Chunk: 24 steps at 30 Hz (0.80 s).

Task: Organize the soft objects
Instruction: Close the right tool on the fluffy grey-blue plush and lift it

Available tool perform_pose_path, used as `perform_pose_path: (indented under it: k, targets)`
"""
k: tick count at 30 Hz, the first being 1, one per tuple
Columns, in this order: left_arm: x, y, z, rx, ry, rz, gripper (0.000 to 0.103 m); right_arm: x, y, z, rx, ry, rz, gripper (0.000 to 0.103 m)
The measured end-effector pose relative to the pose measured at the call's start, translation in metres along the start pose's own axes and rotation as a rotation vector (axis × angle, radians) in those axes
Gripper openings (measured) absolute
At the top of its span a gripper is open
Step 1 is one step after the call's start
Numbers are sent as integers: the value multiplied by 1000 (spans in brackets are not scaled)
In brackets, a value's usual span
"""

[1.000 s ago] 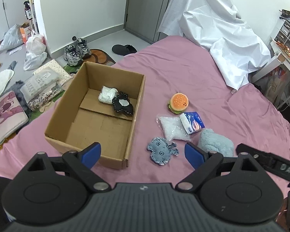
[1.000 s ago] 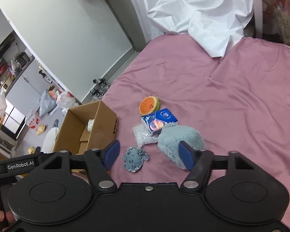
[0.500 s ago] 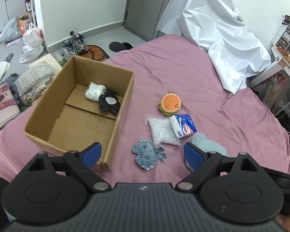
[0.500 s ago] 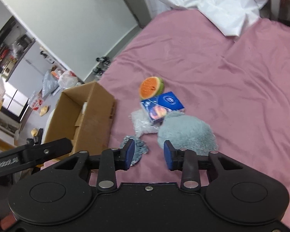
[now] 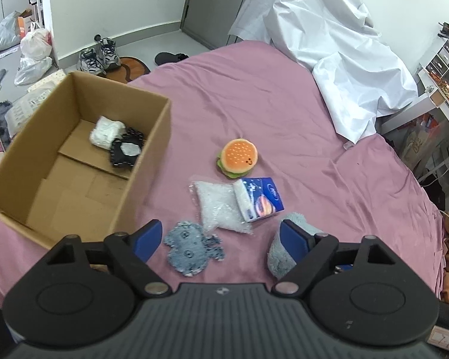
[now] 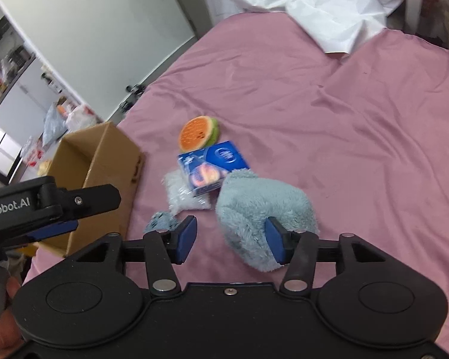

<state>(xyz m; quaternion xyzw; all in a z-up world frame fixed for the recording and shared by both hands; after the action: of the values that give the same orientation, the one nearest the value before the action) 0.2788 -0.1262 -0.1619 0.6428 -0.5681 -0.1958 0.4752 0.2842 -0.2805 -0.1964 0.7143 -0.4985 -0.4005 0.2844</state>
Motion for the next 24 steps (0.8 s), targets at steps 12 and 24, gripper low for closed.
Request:
perform_pose_path:
  k: [12, 24]
  targets:
    - [30, -30, 8, -32, -36, 8, 71, 43, 0, -5, 35, -153, 22, 39]
    - [64, -55, 32, -88, -54, 54, 66, 85, -3, 1, 39, -430, -46, 22]
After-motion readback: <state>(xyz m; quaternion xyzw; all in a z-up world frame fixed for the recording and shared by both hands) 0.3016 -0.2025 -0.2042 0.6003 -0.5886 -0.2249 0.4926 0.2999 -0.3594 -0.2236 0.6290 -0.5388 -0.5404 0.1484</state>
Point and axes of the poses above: each gripper's, at about its wrist camera, not at the fingertips, and y roughly against the way its jaws point, x to its right, z to its underside, the point moved 10 cm from there along -y, roughly the way its jaws point, and after that the axes turned 4 degrees about y, right-handed, at the moved point
